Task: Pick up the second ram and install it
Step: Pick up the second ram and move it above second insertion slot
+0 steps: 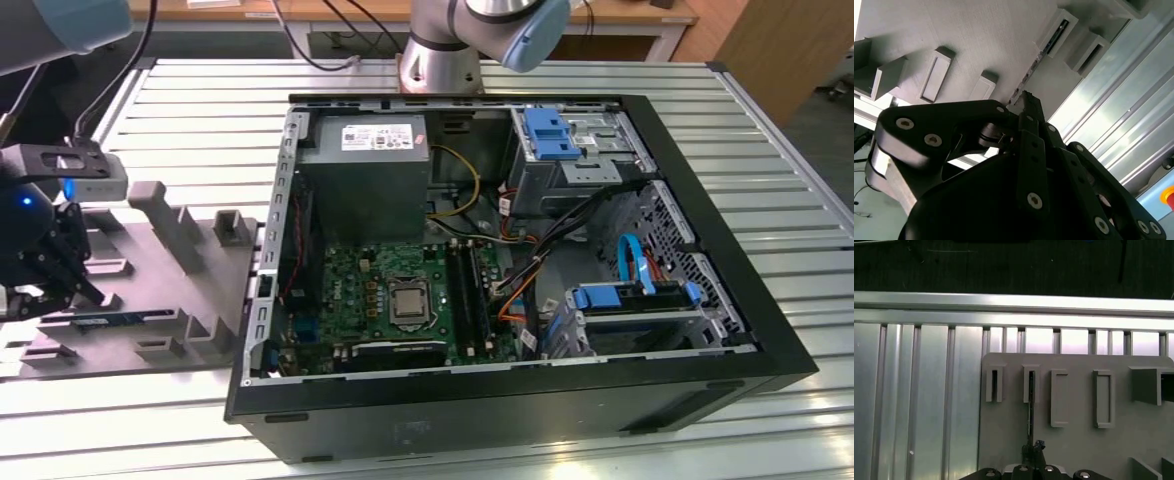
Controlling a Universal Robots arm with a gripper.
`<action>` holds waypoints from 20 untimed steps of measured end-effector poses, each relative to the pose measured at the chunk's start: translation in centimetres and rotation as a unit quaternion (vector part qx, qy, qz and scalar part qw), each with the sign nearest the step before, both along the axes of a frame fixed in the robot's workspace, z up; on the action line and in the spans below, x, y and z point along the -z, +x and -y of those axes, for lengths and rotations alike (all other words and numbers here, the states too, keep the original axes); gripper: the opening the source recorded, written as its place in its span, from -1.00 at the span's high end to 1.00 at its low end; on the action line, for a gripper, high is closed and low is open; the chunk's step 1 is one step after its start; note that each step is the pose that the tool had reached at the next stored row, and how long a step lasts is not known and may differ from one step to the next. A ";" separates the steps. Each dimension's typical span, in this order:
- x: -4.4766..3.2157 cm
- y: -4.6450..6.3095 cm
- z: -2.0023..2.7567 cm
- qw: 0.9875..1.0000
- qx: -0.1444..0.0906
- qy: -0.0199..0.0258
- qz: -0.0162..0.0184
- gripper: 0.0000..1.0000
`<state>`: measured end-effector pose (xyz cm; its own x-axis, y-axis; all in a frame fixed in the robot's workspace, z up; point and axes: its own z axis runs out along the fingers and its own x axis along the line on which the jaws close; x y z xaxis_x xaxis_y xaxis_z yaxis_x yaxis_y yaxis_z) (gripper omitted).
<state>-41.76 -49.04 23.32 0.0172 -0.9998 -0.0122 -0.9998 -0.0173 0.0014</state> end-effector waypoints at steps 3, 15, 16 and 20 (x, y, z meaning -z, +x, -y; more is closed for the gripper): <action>0.33 0.0 0.09 1.000 -0.001 0.000 0.000 0.79; 1.62 0.0 0.17 1.000 -0.005 0.000 0.000 0.79; 1.62 0.0 0.18 1.000 -0.005 0.000 0.000 0.79; 1.62 0.0 0.17 1.000 -0.005 0.000 0.000 0.79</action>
